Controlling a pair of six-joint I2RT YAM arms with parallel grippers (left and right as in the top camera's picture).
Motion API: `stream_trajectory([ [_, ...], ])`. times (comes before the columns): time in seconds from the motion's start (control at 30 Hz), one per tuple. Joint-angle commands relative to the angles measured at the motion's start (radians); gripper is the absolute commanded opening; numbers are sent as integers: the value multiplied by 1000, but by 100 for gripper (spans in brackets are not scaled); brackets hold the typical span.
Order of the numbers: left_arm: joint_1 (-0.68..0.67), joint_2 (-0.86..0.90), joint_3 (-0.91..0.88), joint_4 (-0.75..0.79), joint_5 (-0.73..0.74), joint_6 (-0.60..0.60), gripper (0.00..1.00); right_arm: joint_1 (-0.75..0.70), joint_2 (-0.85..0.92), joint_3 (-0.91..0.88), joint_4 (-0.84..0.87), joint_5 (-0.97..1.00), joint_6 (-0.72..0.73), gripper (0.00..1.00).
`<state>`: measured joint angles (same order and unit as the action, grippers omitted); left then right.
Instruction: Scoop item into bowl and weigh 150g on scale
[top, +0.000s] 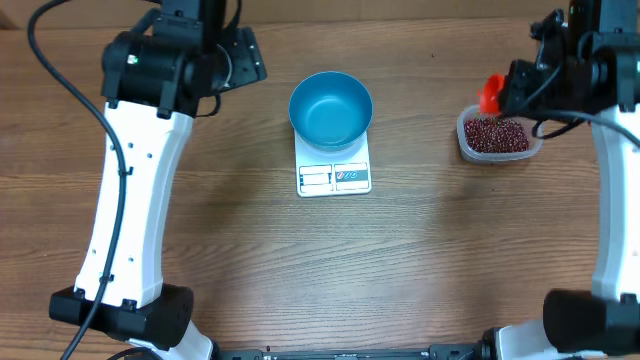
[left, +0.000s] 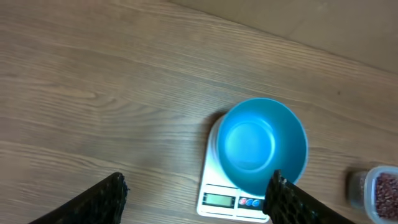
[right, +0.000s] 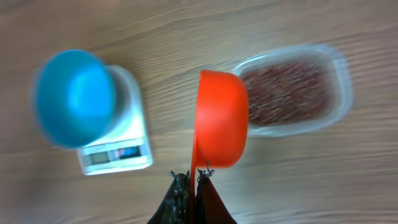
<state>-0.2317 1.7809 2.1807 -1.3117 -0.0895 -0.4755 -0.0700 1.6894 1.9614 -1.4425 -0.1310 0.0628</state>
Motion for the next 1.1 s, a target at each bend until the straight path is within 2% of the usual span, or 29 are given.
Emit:
stream_trajectory([
  [0.0, 32, -14, 9, 5, 98, 149, 74, -42, 19, 36, 19, 129, -120, 4],
  [0.13, 61, -14, 8, 2, 139, 196, 75, -111, 29, 35, 15, 113, -140, 4],
  [0.3, 63, -13, 7, 4, 139, 228, 77, -211, 29, 25, -21, -112, -358, 4],
  [0.4, 61, -14, 7, 2, 153, 228, 80, -248, 29, 13, -25, -140, -395, 4],
  [0.57, 61, -14, 7, -20, 167, 225, 94, -269, 30, -24, 10, -116, -446, 4],
  [0.6, 61, -14, 7, -24, 164, 226, 100, -269, 30, -35, 18, -116, -462, 4],
  [0.93, 61, -14, 7, -26, 161, 226, 99, -268, 31, -168, 131, -80, -502, 4],
  [1.07, 61, -13, 7, -26, 161, 226, 100, -268, 34, -187, 164, -148, -488, 4],
])
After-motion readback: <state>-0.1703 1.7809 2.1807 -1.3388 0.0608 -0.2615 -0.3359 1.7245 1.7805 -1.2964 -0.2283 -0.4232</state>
